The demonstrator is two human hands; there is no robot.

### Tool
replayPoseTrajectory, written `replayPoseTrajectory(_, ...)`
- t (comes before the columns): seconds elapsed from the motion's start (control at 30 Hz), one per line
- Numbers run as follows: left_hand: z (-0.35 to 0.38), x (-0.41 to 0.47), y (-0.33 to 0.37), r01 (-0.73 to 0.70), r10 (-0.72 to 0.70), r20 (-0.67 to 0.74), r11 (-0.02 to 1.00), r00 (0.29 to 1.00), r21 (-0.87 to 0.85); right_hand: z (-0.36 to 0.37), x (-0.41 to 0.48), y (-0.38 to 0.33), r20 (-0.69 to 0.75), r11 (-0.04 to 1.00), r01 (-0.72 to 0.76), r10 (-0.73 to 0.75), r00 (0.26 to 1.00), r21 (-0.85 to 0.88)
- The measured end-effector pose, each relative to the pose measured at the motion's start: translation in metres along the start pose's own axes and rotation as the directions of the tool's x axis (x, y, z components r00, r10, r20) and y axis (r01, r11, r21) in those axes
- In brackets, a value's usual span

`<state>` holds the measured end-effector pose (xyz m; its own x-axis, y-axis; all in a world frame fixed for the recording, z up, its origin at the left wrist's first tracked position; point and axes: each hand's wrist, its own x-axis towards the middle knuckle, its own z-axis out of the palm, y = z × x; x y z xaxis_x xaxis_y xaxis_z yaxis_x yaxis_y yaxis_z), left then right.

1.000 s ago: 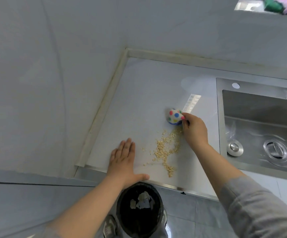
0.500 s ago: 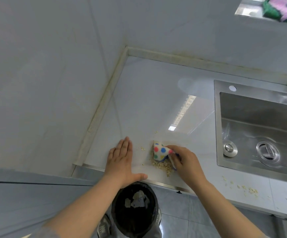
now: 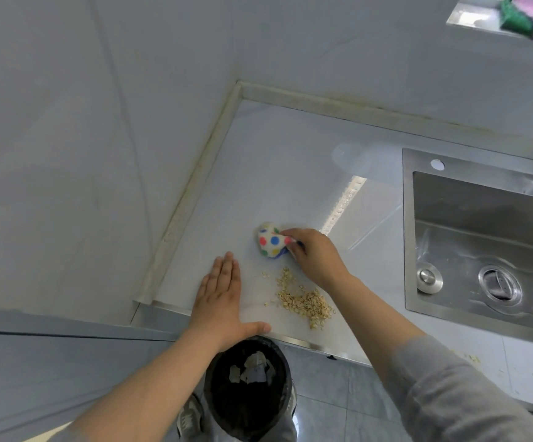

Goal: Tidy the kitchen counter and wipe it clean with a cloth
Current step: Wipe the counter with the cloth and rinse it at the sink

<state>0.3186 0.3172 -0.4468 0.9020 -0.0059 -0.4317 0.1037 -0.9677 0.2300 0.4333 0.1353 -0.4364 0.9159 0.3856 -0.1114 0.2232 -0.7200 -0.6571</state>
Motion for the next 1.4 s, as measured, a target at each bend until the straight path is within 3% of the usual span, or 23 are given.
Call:
replayPoseTrajectory(0.23, 0.001, -0.004, -0.002, -0.033, 0.033, -0.003, 0.999, 0.999, 0.013, -0.015, -0.068, 0.007, 0.142, 0.999, 0.005, 0.000, 0.990, -0.038)
replayPoseTrajectory(0.37, 0.007, -0.014, -0.009, -0.114, 0.114, -0.018, 0.994, 0.993, -0.003, -0.032, -0.071, 0.007, 0.032, 0.997, -0.047, 0.045, 0.998, 0.055)
replayPoseTrajectory(0.5, 0.007, -0.025, -0.019, -0.138, 0.136, -0.054, 0.990, 0.989, -0.038, -0.026, -0.039, -0.016, 0.015, 0.998, 0.022, -0.023, 1.000, 0.053)
replayPoseTrajectory(0.73, 0.012, -0.036, -0.048, 0.001, -0.001, -0.057, 1.000, 0.998, -0.014, 0.032, 0.020, -0.062, 0.146, 0.985, 0.168, -0.161, 0.976, -0.036)
replayPoseTrajectory(0.8, 0.016, -0.039, -0.053, -0.016, 0.014, -0.097, 1.000, 0.995, -0.015, 0.042, 0.020, -0.066, 0.208, 0.982, 0.181, -0.167, 0.964, -0.054)
replayPoseTrajectory(0.93, 0.022, -0.040, -0.058, -0.036, 0.030, -0.142, 0.998, 0.989, -0.044, 0.037, 0.003, -0.058, 0.255, 0.980, 0.192, -0.173, 0.951, -0.049)
replayPoseTrajectory(1.1, 0.021, -0.039, -0.051, 0.032, -0.031, -0.067, 0.999, 0.997, 0.021, 0.019, -0.031, -0.036, 0.384, 0.979, 0.182, -0.132, 0.914, -0.096)
replayPoseTrajectory(1.2, 0.017, -0.042, -0.042, 0.070, -0.072, -0.044, 0.997, 0.996, -0.033, 0.005, -0.043, -0.030, 0.427, 0.969, 0.204, -0.125, 0.896, -0.143)
replayPoseTrajectory(1.27, 0.017, -0.047, -0.036, 0.085, -0.090, -0.053, 0.993, 0.995, -0.084, -0.004, -0.047, -0.030, 0.369, 0.966, 0.206, -0.136, 0.919, -0.157)
replayPoseTrajectory(1.4, 0.027, -0.064, -0.027, 0.101, -0.126, -0.115, 0.974, 0.985, -0.201, -0.016, -0.057, -0.035, 0.109, 0.979, 0.196, -0.190, 0.976, -0.052)
